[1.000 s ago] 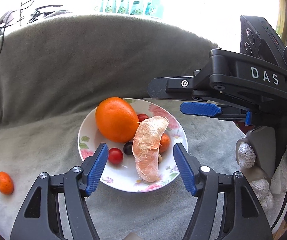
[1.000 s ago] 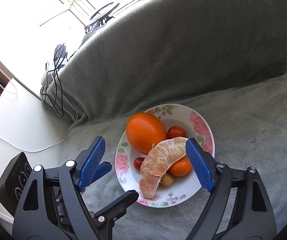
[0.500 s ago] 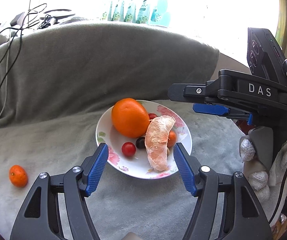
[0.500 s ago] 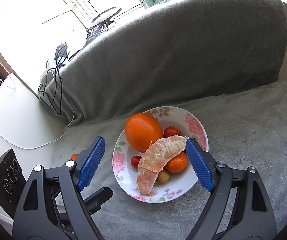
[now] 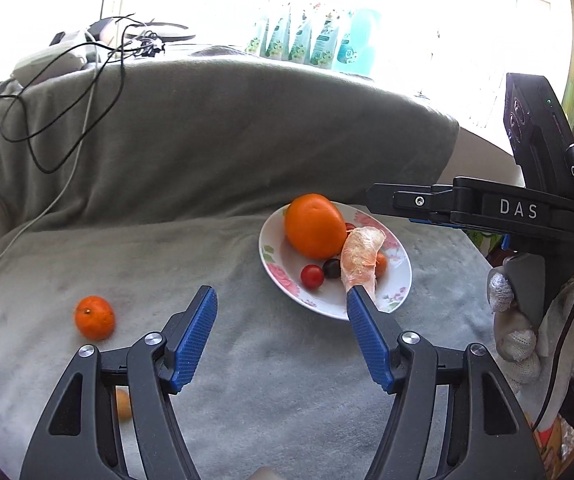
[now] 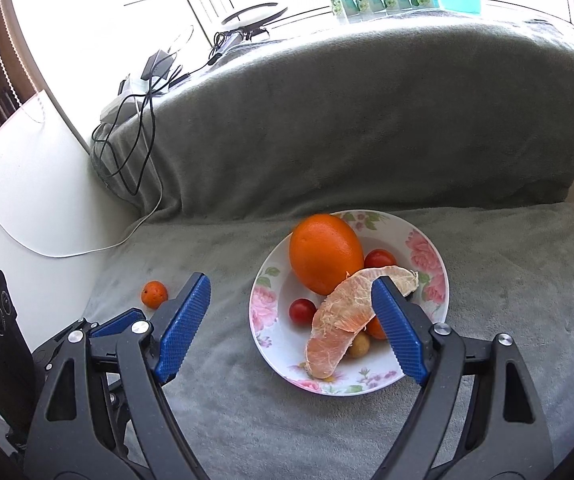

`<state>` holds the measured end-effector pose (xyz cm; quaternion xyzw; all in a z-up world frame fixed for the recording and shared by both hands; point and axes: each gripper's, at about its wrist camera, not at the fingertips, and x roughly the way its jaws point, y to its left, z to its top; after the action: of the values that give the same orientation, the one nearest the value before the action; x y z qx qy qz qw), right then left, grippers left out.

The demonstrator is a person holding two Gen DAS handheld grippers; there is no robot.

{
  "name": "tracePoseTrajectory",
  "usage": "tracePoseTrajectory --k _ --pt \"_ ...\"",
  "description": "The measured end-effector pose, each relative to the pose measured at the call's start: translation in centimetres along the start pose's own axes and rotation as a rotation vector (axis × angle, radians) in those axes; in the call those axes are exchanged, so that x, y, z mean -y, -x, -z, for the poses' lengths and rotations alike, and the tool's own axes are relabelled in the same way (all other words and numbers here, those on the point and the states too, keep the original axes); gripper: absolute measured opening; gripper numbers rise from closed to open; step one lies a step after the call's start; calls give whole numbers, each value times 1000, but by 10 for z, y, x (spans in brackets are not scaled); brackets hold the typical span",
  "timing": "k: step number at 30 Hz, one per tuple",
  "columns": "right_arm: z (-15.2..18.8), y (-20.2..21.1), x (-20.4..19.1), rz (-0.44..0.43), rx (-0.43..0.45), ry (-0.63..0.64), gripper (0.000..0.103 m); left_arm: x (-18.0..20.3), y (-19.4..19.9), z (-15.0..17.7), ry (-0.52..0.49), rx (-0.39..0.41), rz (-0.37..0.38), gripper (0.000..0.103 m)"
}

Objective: Organize fruits
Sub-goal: 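Lift both open tools away from the plate, then move both open tools toward the small mandarin and brown round fruit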

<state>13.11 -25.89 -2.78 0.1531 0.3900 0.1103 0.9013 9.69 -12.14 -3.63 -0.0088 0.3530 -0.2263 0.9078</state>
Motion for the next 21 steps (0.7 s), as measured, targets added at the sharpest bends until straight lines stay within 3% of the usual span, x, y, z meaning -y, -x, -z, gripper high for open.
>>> tracePoseTrajectory --k 13,21 --pt "6 -7 -39 -6 -5 111 85 -57 54 28 93 72 -127 67" --pt "10 -17 -65 -40 -3 169 85 -85 72 60 133 43 -215 67"
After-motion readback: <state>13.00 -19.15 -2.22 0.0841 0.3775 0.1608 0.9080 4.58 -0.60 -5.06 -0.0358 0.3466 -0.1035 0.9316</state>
